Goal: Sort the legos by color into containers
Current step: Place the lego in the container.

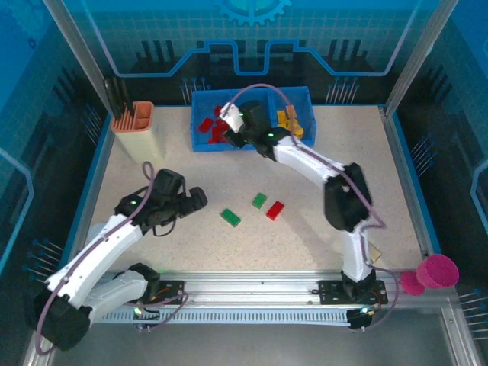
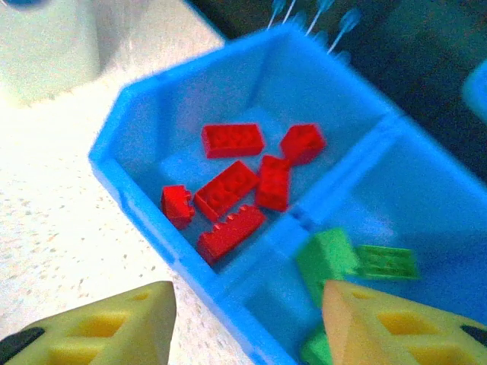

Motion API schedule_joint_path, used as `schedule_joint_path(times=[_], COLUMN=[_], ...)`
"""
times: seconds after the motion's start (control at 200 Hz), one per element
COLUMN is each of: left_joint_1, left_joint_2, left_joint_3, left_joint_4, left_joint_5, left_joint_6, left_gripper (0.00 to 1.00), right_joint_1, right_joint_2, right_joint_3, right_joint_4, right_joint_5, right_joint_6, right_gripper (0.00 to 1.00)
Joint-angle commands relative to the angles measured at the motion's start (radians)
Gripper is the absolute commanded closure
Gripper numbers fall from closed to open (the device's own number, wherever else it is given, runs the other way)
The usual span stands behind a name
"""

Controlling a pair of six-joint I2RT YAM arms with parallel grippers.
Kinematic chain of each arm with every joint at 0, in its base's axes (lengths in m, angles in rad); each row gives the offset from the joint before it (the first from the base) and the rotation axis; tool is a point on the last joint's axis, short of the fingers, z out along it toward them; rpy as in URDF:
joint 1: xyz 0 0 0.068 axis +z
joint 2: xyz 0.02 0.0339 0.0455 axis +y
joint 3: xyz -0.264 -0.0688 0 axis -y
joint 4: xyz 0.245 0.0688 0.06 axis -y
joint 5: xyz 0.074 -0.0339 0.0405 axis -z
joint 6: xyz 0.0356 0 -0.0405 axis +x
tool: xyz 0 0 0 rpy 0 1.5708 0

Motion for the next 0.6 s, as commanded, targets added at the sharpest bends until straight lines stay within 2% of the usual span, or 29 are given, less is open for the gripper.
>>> schedule_joint_path(times=[0.0, 0.105, 0.32, 0.495, 0.595], left_joint_1=[-0.078, -0.15, -0.225, -0.241, -0.248], left_joint_2=[0.079, 0.204, 0.432, 0.529, 0.59], left_joint_3=[-0.003, 0.038, 0.094, 0.093, 0.118], left_joint_4=[0.085, 0.117, 0.195, 0.29, 0.275], left_joint_5=[-0.053, -0.062, -0.015, 0.027, 0.032], left_joint_6=[-0.14, -0.19, -0.31, -0.371, -0.394], left_gripper=[0.01, 0.01, 0.01, 0.05, 0.08], right_joint_1=[-0.021, -0.044, -0.098, -0.151, -0.173], right_joint_2=[-0.206, -0.342, -0.564, -0.668, -0.677], right_joint_3=[-0.174, -0.333, -0.594, -0.702, -0.704], right_joint_4=[0.083, 0.021, -0.052, -0.078, -0.097], right_joint_5=[0.074, 0.104, 0.106, 0.057, 0.035], right_joint_6=[0.081, 0.159, 0.31, 0.369, 0.376], right_gripper=[0.41, 0.37, 0.33, 0.32, 0.32])
